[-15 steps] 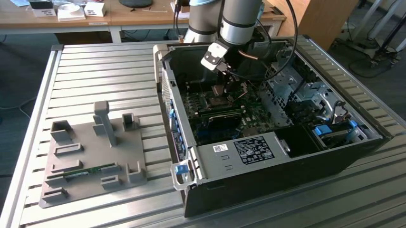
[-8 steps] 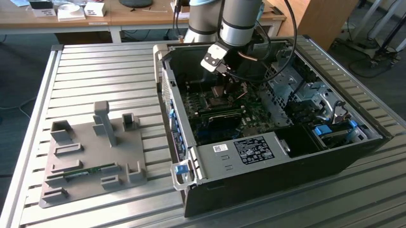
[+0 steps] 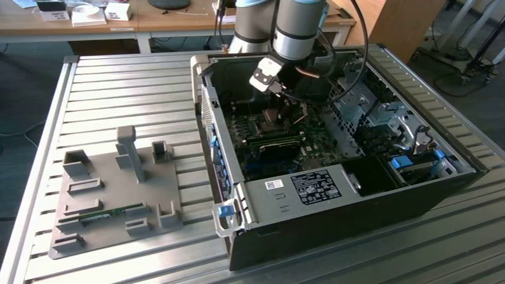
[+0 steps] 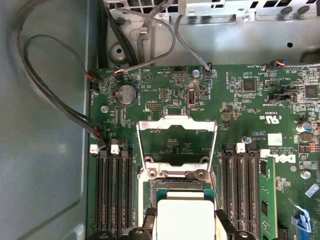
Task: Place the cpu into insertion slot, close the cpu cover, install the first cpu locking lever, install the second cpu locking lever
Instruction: 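Place the cpu into insertion slot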
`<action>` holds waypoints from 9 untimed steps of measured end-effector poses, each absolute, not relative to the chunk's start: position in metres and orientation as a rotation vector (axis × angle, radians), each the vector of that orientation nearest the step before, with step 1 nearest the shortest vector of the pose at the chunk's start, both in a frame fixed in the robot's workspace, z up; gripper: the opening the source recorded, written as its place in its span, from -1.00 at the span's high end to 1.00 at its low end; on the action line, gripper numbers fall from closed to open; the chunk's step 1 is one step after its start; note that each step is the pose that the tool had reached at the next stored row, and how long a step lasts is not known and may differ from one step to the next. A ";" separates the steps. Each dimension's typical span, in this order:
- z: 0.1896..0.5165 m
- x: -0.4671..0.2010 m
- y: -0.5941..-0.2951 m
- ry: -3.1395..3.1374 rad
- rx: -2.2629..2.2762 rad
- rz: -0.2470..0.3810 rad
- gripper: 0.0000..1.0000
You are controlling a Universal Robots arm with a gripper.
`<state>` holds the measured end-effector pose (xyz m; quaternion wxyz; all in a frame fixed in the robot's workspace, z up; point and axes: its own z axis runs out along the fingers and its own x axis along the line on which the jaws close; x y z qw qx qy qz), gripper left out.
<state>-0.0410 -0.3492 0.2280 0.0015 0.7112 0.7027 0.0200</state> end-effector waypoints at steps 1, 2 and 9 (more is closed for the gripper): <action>0.227 -0.041 -0.349 2.205 2.232 0.063 -0.07; 0.226 -0.041 -0.349 2.205 2.232 0.063 -0.07; 0.223 -0.041 -0.349 2.206 2.232 0.062 -0.07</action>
